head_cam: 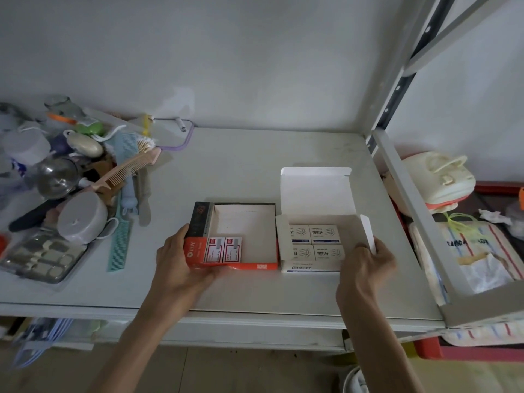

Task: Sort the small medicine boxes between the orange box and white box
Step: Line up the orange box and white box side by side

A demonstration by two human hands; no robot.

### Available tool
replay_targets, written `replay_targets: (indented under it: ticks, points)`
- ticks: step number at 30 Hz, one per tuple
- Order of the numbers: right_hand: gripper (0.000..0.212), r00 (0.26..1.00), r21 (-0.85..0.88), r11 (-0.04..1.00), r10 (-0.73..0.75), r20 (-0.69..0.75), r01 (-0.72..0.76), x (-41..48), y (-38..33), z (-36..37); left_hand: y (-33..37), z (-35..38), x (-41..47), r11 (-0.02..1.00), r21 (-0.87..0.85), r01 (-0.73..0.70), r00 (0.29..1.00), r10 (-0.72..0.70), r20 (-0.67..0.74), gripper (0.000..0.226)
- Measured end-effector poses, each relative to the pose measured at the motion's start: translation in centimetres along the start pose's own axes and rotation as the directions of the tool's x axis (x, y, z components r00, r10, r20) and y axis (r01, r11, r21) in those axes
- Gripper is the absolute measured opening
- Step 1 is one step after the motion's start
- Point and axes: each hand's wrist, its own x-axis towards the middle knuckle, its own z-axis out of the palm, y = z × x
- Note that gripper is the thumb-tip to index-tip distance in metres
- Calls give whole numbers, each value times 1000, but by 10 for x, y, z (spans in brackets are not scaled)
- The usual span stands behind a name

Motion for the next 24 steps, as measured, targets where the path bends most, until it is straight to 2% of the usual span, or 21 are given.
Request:
replay_targets:
  ticks: [8, 13, 16, 20, 24]
  points:
    - [30, 999, -26, 999, -43, -5, 43, 2, 6, 3, 5, 0, 2, 999, -19, -29, 999, 29, -15, 78]
    - [43, 994, -102, 990, -89, 59, 94, 0, 15, 5, 12, 0, 2, 999, -21, -46, 999, 46, -5, 73]
    - [39, 988, -130, 982, -122, 100, 134, 1, 17, 1, 14, -2, 2, 998, -6, -57, 998, 57, 14, 72]
    - [34, 979, -158, 972, -150, 135, 171, 3, 15, -6, 23, -1, -3, 997, -66, -40, 998, 37, -46, 56]
    - [33, 972, -183, 964, -164, 167, 194, 6, 15, -9, 26, 1, -7, 994, -103, -19, 998, 12, -62, 65]
